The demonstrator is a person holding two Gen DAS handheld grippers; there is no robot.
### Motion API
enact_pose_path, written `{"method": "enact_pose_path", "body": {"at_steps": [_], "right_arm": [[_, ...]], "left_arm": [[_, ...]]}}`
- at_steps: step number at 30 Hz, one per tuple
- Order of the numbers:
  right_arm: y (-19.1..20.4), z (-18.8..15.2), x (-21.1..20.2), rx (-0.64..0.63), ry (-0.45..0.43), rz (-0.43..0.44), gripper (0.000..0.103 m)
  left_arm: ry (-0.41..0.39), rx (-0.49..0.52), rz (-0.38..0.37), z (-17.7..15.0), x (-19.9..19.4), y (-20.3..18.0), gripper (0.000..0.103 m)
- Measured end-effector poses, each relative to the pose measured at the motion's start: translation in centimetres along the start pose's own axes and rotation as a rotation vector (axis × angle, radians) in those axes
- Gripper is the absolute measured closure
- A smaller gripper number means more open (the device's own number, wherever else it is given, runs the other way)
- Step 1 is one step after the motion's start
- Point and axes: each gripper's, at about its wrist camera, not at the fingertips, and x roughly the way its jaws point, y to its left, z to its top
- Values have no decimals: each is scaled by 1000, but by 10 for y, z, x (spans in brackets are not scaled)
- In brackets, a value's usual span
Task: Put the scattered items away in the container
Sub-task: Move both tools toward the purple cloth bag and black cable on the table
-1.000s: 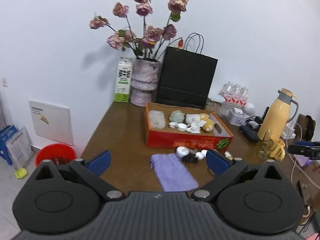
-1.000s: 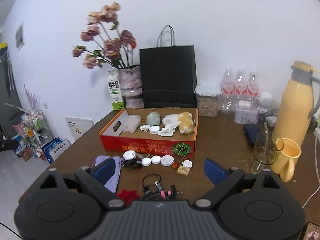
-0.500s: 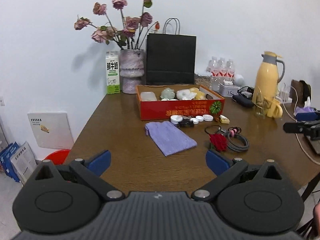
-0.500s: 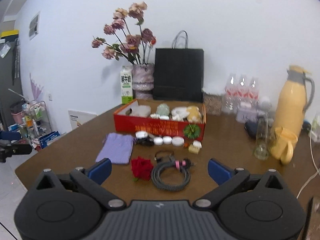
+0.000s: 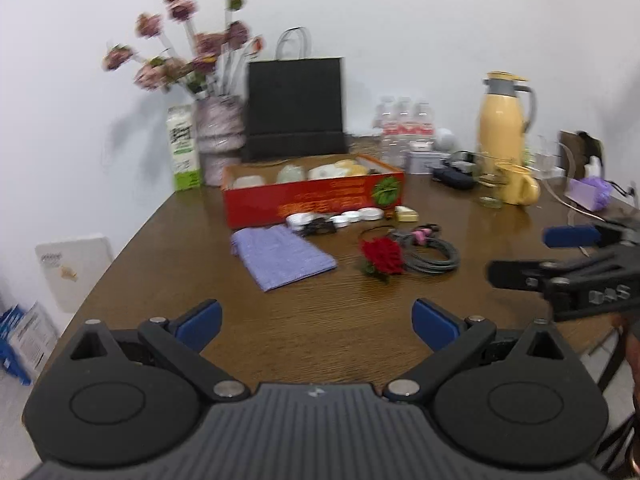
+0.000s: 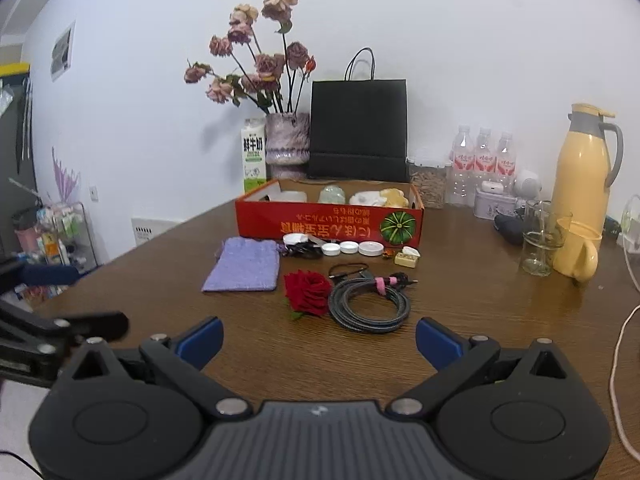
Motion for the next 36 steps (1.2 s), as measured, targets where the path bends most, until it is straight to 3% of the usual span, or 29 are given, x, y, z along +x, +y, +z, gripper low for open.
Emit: {"method": "enact_pose_path", "body": {"at_steps": [6, 9, 15, 20, 29, 32, 36], "right_arm": [[-4, -3, -2, 59, -36, -24, 0], [-8, -4, -2, 86, -39, -52, 0], [-10, -8, 9, 92, -29, -50, 0], [-17, 1, 24, 106, -36, -55, 1], [-45, 39, 82, 92, -34, -113, 12], [-57, 54, 103, 100, -42, -116, 12], [-66, 63, 135, 94, -11, -136, 12]], "left_arm": [[66, -236, 33, -2, 8, 31, 0], [79, -300, 63, -7, 9, 41, 0], [97, -280, 57, -7, 25, 40, 0], [76, -262, 22, 12, 48, 42, 0], [91, -231, -67, 46, 119, 50, 5], [115, -212, -41, 50, 142, 54, 5], [147, -280, -23, 43, 158, 67, 5]]}}
